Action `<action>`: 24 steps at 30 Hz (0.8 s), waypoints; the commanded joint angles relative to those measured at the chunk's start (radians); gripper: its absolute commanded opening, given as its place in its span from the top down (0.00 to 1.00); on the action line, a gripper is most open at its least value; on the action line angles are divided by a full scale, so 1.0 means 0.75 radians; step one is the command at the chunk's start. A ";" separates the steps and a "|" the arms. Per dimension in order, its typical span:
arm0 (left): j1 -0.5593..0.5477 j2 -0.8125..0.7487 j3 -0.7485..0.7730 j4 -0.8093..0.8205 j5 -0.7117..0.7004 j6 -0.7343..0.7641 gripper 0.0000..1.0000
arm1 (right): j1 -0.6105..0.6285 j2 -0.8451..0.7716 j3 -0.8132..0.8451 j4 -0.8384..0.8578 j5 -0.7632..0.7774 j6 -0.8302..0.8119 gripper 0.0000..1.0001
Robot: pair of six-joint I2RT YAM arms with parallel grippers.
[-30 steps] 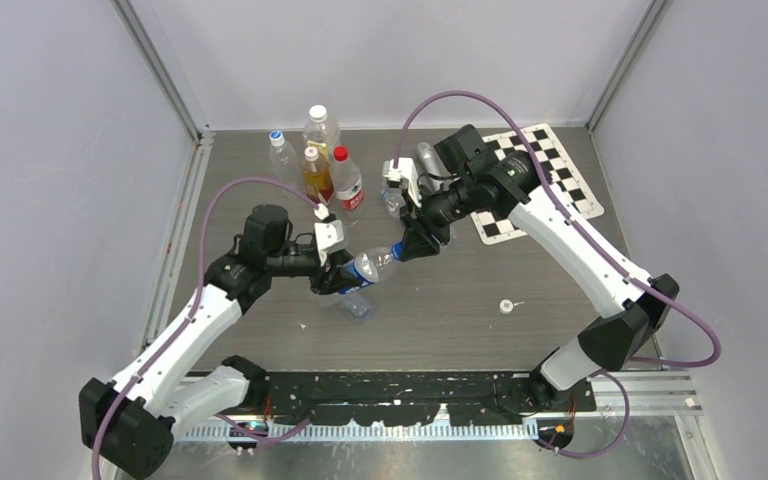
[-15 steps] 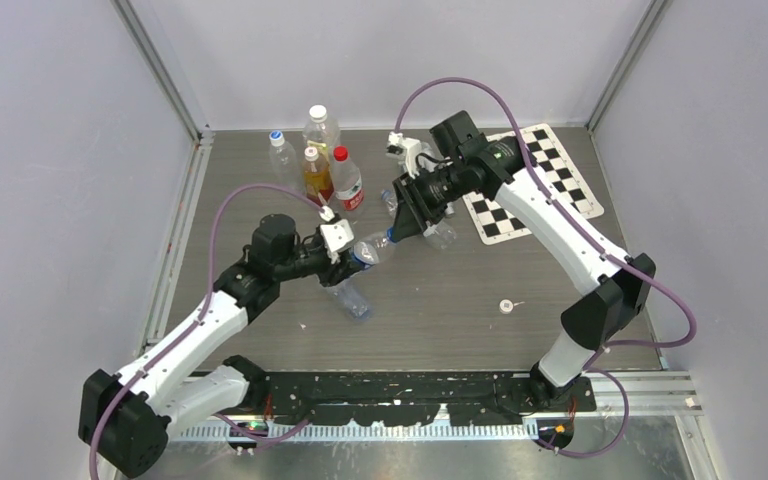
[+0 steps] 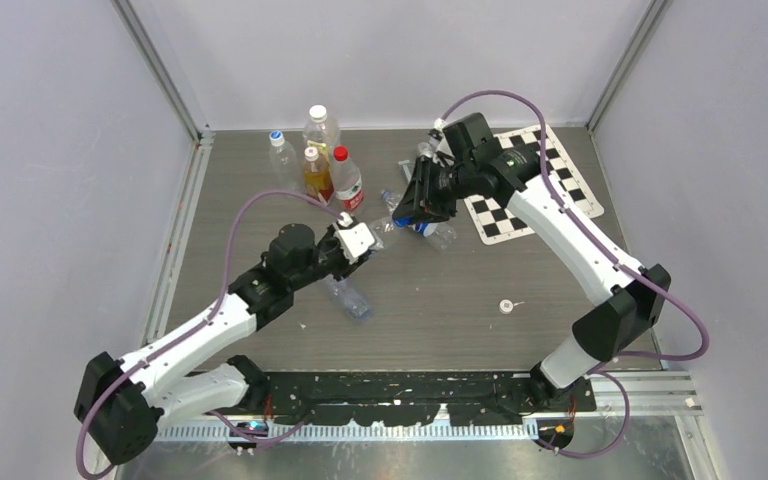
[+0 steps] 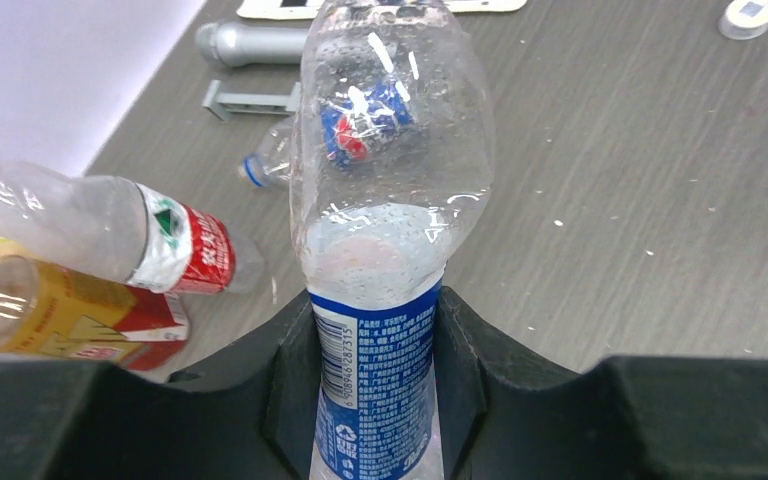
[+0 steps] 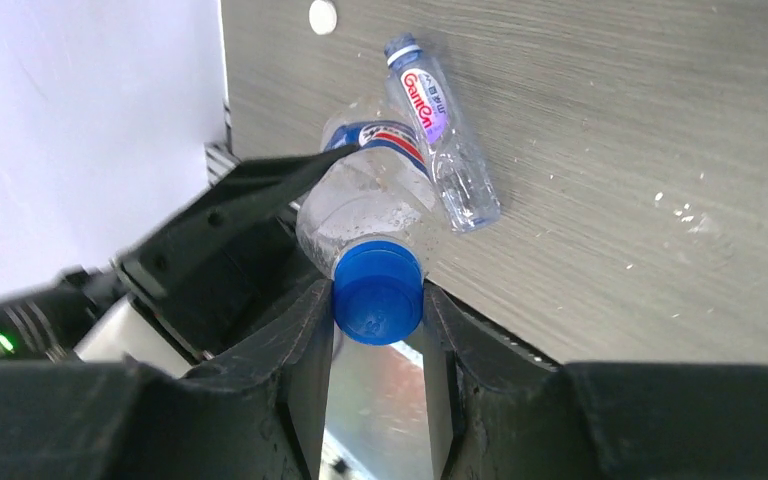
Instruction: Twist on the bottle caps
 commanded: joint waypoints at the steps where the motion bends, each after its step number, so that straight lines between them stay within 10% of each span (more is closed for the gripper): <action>1: -0.176 0.006 0.061 0.600 -0.032 0.207 1.00 | 0.009 0.017 -0.106 0.140 0.088 0.444 0.99; 9: -0.385 0.148 0.001 0.825 -0.345 0.382 1.00 | 0.010 -0.077 -0.179 0.234 0.206 0.599 0.98; 17: -0.388 0.069 0.000 0.521 -0.536 0.210 1.00 | 0.008 -0.171 -0.128 0.247 0.248 0.430 0.38; 24: -0.304 -0.008 0.011 0.172 -0.491 0.061 1.00 | -0.007 -0.249 -0.022 0.189 0.246 0.106 0.16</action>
